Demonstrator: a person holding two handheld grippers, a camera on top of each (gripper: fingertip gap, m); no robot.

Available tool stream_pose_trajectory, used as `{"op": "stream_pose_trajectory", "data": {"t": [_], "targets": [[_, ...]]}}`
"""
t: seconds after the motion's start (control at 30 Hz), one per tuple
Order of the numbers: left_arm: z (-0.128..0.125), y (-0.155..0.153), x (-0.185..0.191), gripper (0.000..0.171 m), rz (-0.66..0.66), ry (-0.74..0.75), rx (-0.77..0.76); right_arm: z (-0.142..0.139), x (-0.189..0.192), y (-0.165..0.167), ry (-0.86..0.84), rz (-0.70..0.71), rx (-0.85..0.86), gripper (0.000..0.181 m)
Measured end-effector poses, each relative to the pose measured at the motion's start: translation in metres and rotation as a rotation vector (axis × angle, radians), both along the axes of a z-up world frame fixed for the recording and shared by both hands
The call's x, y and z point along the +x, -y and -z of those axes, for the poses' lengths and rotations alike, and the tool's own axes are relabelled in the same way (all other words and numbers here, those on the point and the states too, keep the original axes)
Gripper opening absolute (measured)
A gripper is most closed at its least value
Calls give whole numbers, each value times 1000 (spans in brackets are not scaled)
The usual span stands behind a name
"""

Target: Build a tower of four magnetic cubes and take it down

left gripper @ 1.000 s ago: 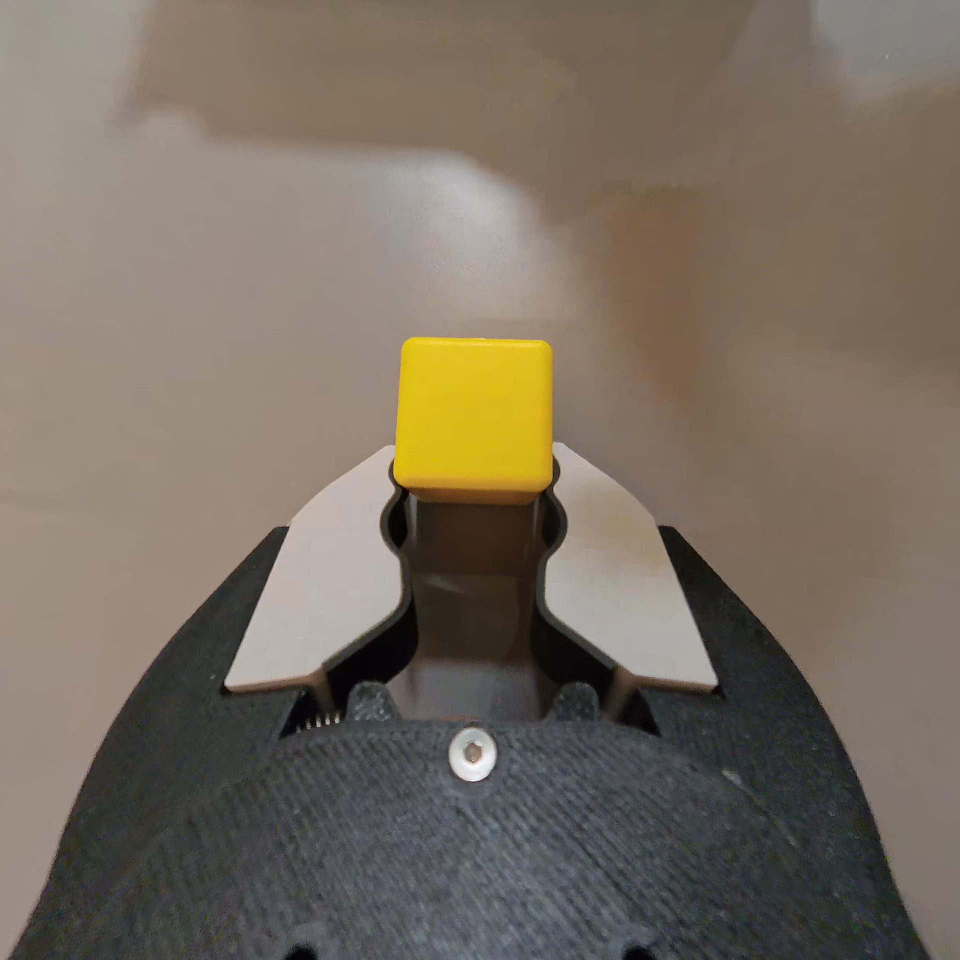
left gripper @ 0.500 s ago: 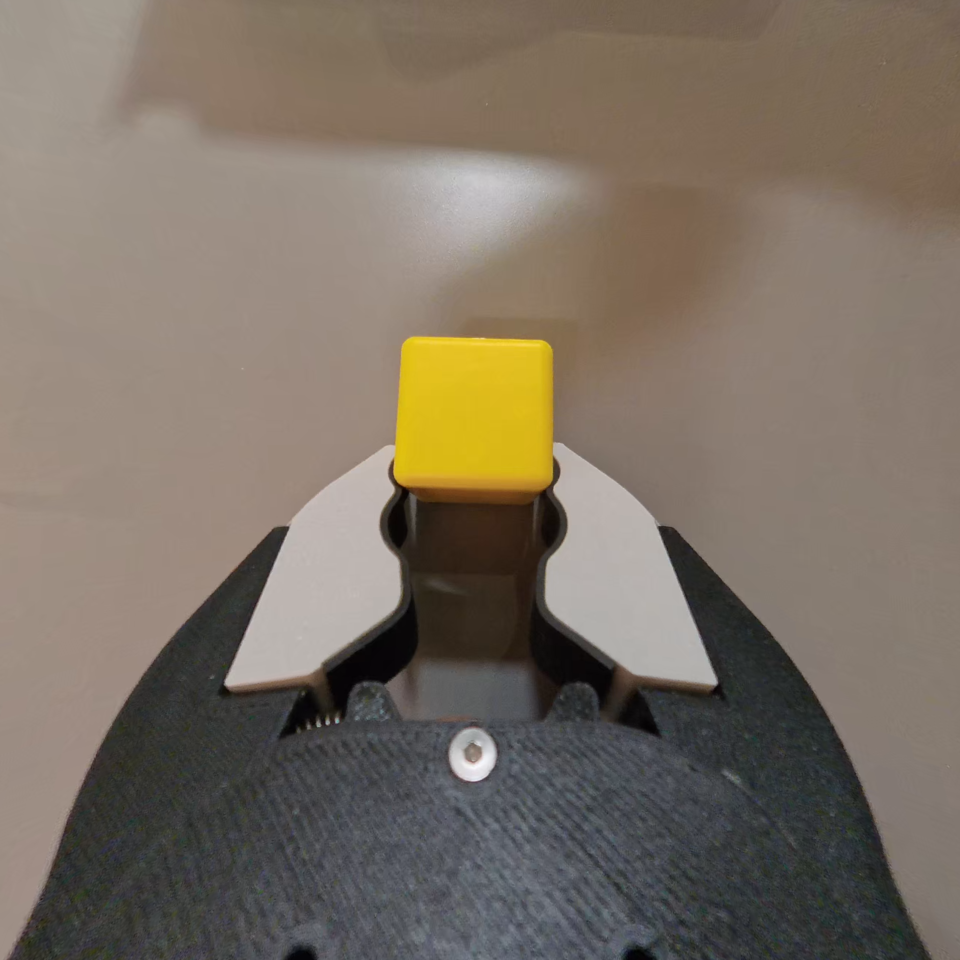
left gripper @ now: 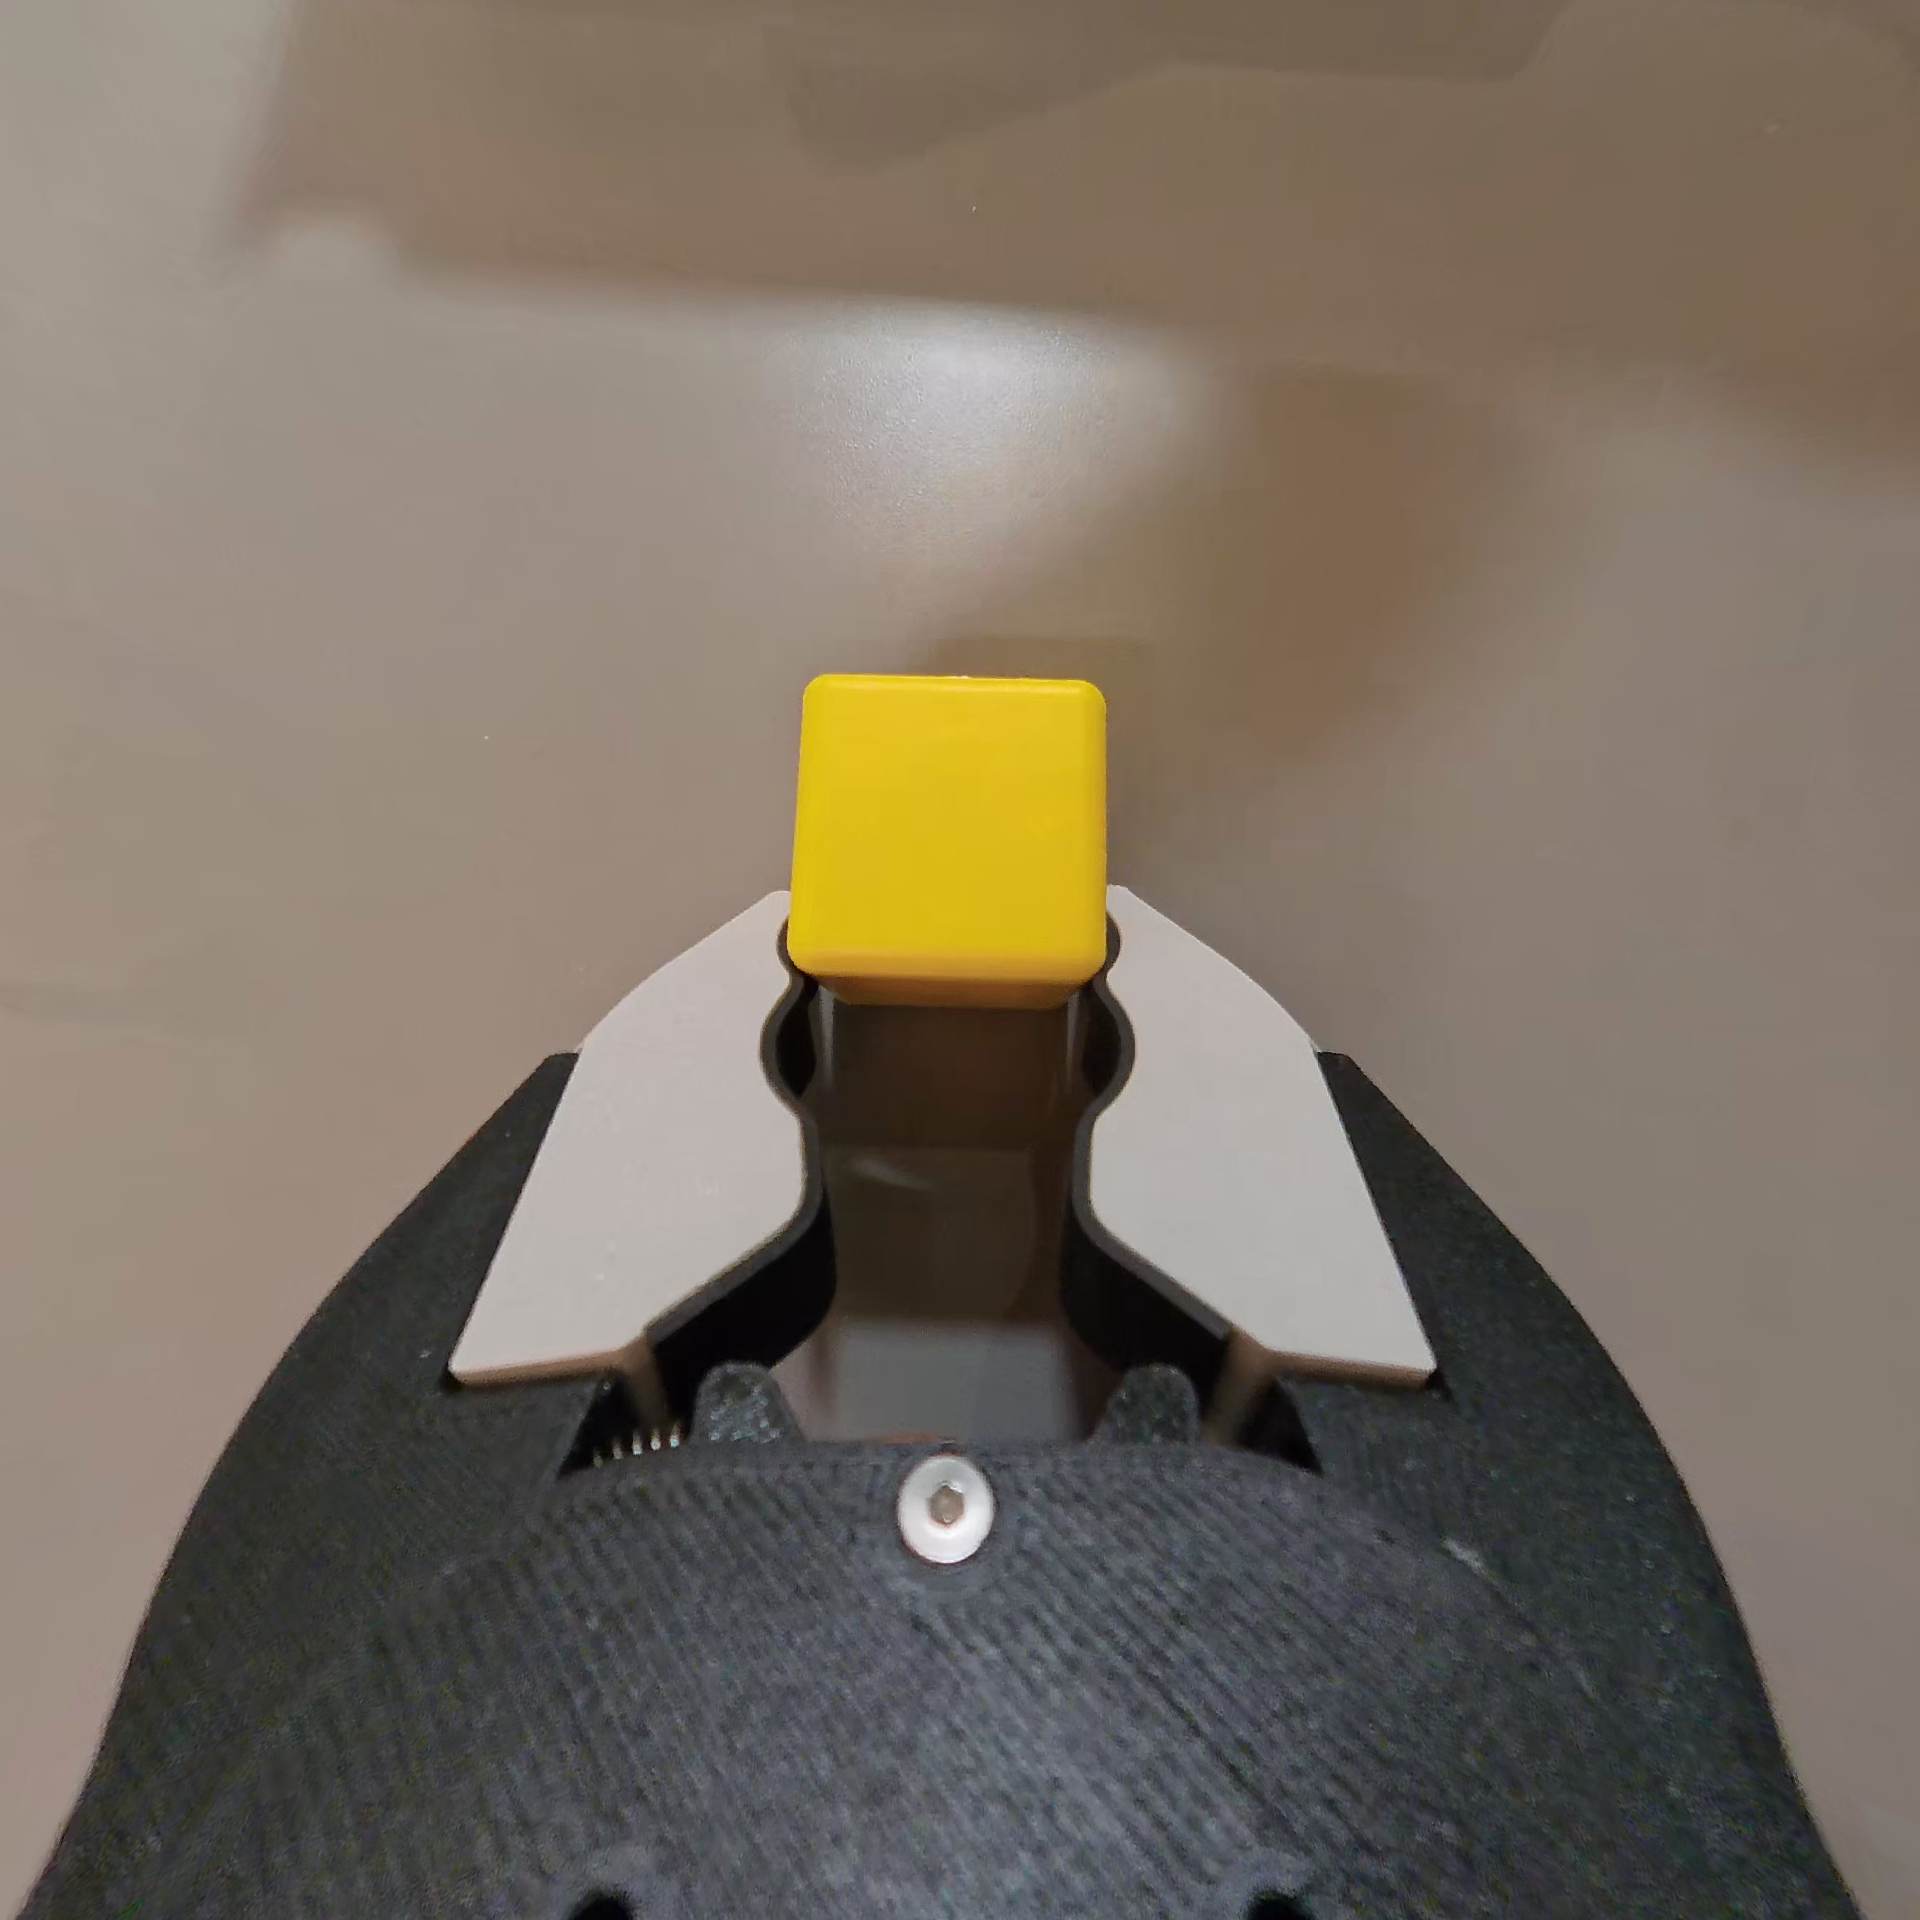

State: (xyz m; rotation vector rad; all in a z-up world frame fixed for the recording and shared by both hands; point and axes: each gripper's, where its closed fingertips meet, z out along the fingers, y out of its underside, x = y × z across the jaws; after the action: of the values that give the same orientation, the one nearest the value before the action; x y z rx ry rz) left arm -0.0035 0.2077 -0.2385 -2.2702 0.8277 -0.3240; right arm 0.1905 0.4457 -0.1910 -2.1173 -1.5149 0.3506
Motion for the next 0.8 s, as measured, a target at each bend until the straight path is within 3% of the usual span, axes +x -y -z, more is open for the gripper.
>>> {"op": "stream_pose_trajectory", "data": {"t": [0.13,0.23,0.37,0.43,0.5,0.6,0.8], "targets": [[0,0,0,50,0,0,0,-32,0,-7,-56,23,104,59],[0,0,0,50,0,1,-1,-75,-26,6,-236,-17,152,59],[0,0,0,50,0,3,-3,-123,-88,68,-529,-194,78,59],[0,0,0,50,-2,2,-2,-129,-119,109,-600,-307,17,61],[0,0,0,51,-8,7,-8,-118,-147,147,-594,-402,-26,64],[0,1,-1,51,-16,21,-16,-77,-179,195,-489,-521,-19,67],[-2,7,-1,56,2,79,-49,3,-201,238,-302,-663,47,71]]}}
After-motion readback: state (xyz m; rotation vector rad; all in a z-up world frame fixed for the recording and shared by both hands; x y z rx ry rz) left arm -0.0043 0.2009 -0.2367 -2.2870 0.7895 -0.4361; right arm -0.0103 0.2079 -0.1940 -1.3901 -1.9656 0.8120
